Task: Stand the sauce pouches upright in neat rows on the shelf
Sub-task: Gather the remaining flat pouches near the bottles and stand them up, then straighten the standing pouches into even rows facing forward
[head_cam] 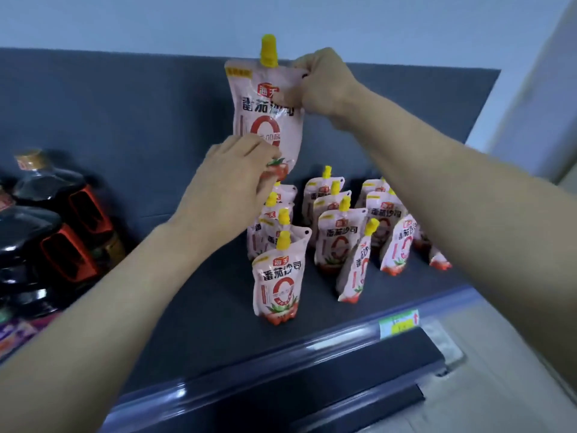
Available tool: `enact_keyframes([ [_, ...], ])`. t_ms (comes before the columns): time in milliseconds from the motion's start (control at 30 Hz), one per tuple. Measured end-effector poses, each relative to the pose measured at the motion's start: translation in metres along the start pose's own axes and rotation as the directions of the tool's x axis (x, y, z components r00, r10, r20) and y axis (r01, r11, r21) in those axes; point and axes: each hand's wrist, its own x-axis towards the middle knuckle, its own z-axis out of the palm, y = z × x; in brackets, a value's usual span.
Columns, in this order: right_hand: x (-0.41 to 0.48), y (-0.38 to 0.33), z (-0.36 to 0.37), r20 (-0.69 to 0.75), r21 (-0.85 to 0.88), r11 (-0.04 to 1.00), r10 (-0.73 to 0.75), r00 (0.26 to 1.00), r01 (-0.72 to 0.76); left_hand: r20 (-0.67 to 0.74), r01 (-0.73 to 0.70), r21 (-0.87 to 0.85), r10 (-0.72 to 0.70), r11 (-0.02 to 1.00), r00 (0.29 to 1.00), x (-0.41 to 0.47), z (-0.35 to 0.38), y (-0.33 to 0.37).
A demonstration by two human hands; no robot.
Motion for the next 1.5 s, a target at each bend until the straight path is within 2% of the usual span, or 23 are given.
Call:
enact_keyframes([
  [167,-0.024,0.017,-0.039,-0.091,-0.015,0.999,0.048,0.995,-0.05,0.031,-0.025,-0.064,0.027,0.998,0.999,0.01,0.009,0.027],
  [467,-0.036,0.051,-0.073,-0.082,0.015,0.999,0.047,0.996,-0.046,0.06,0.028,-0.044,-0.025,0.999,0.998,0.027,0.021,0.057],
  [800,-0.047,0.116,-0.147,-0.064,0.027,0.999,0.036,0.997,-0.035,0.104,0.056,-0.011,-0.054,0.998,0.993,0.065,0.063,0.131],
  [967,-0.06,0.147,-0.181,0.025,0.022,0.999,0.032,0.999,-0.033,0.114,0.067,0.013,-0.068,0.998,0.991,0.076,0.082,0.162],
  [1167,-0.08,0.188,-0.202,0.214,-0.025,0.999,0.03,0.976,-0.025,0.055,0.119,0.018,-0.12,0.993,0.991,0.078,0.101,0.193],
  [1333,-0.098,0.22,-0.187,0.347,-0.123,0.992,0.076,0.935,-0.035,0.103,0.147,0.024,-0.148,0.989,0.983,0.071,0.12,0.212],
  [1500,-0.113,0.258,-0.154,0.403,-0.08,0.989,0.145,0.904,-0.122,0.181,0.12,0.096,-0.136,0.988,0.974,0.06,0.133,0.219],
])
